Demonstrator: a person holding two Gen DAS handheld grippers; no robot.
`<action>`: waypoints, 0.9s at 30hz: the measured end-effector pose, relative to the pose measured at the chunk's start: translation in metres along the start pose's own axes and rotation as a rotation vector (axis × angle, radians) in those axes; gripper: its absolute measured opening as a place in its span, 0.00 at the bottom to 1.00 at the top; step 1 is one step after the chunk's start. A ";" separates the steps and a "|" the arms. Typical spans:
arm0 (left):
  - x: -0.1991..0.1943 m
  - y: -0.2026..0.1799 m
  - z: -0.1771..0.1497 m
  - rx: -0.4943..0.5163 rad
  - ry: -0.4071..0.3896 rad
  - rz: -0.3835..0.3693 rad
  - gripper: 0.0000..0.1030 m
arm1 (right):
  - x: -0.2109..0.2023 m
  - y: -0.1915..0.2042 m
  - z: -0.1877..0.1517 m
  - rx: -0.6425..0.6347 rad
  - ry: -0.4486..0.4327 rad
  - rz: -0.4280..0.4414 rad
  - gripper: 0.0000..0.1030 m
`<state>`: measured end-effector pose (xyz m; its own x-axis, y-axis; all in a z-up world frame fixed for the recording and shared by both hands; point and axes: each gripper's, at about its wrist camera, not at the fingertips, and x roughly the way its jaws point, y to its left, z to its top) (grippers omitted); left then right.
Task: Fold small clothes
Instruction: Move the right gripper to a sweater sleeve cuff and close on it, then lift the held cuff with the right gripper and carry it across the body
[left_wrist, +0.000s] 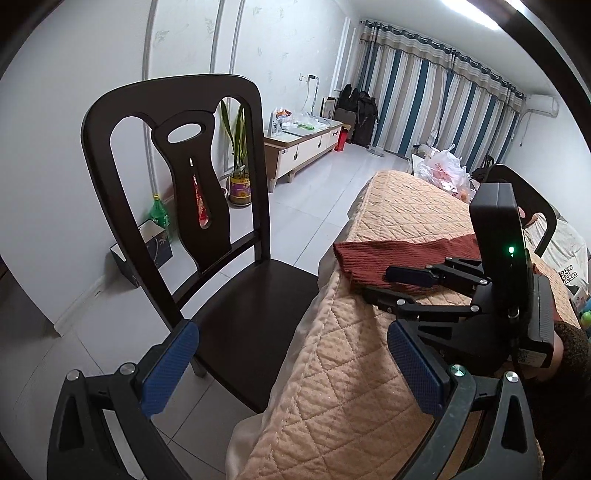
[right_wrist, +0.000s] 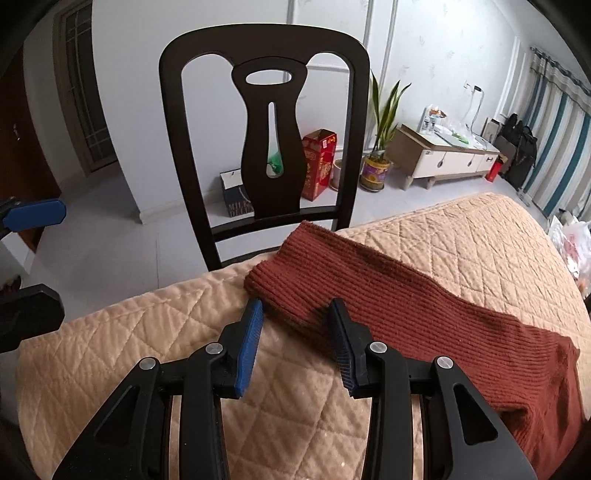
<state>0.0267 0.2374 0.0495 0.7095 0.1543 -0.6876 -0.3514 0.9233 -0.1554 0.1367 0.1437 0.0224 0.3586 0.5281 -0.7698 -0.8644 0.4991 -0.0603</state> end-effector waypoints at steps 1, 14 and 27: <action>0.001 0.000 0.001 0.000 0.001 -0.002 1.00 | 0.001 -0.001 0.001 0.003 0.000 -0.004 0.33; 0.007 -0.016 0.014 0.006 -0.005 -0.046 1.00 | -0.022 -0.028 0.000 0.144 -0.056 -0.004 0.10; 0.032 -0.069 0.035 0.068 0.020 -0.149 1.00 | -0.083 -0.099 -0.010 0.426 -0.165 -0.002 0.10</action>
<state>0.0951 0.1911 0.0629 0.7385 0.0071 -0.6743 -0.2000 0.9573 -0.2090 0.1892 0.0433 0.0858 0.4414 0.6122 -0.6560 -0.6540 0.7201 0.2320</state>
